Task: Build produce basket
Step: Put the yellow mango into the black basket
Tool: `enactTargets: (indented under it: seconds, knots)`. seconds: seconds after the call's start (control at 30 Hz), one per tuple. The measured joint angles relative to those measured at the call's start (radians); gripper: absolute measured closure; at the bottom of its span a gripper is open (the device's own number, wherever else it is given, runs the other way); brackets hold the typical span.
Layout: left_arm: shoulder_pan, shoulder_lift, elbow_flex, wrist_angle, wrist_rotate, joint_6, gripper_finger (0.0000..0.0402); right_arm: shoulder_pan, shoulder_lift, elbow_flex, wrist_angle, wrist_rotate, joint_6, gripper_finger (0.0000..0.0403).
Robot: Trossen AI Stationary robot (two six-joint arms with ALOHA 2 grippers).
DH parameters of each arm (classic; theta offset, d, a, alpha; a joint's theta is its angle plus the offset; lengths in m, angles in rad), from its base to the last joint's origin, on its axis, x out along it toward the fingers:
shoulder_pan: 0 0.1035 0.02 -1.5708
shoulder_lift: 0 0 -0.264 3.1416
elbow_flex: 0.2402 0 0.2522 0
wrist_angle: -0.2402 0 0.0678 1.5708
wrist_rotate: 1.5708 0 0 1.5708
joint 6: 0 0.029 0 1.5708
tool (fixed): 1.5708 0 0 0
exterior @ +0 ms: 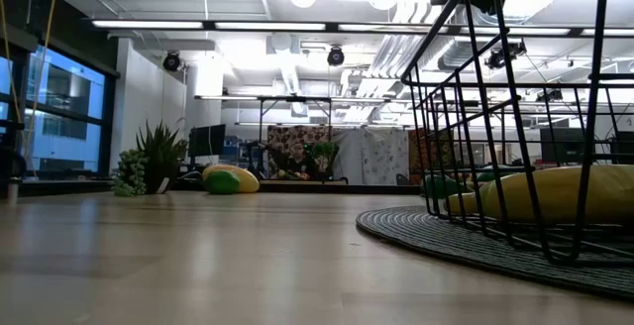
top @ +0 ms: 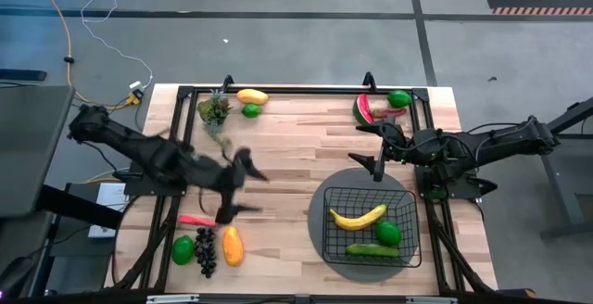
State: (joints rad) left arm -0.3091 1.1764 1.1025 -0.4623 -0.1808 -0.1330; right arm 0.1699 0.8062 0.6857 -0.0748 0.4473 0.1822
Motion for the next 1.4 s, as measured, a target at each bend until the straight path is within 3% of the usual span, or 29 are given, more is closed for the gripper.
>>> enactTargets:
  seconds: [0.3,0.6,0.83,1.4]
  knots:
    - [-0.197,0.232,0.048,-0.244,0.163,0.058,0.0043,0.000,0.000,0.000,-0.051,-0.002,0.000,0.0004]
    - [-0.335,0.430,0.038,-0.306,0.180,0.065,0.0043,0.000,0.000,0.000,-0.088,-0.008,0.000,0.0004]
    - [-0.328,0.534,0.038,-0.336,0.169,0.127,0.0043,0.000,0.000,0.000,-0.102,-0.011,0.045,0.0004]
    - [-0.287,0.634,0.037,-0.340,0.176,0.260,0.0044,0.000,0.000,0.000,-0.110,-0.010,0.054,0.0004]
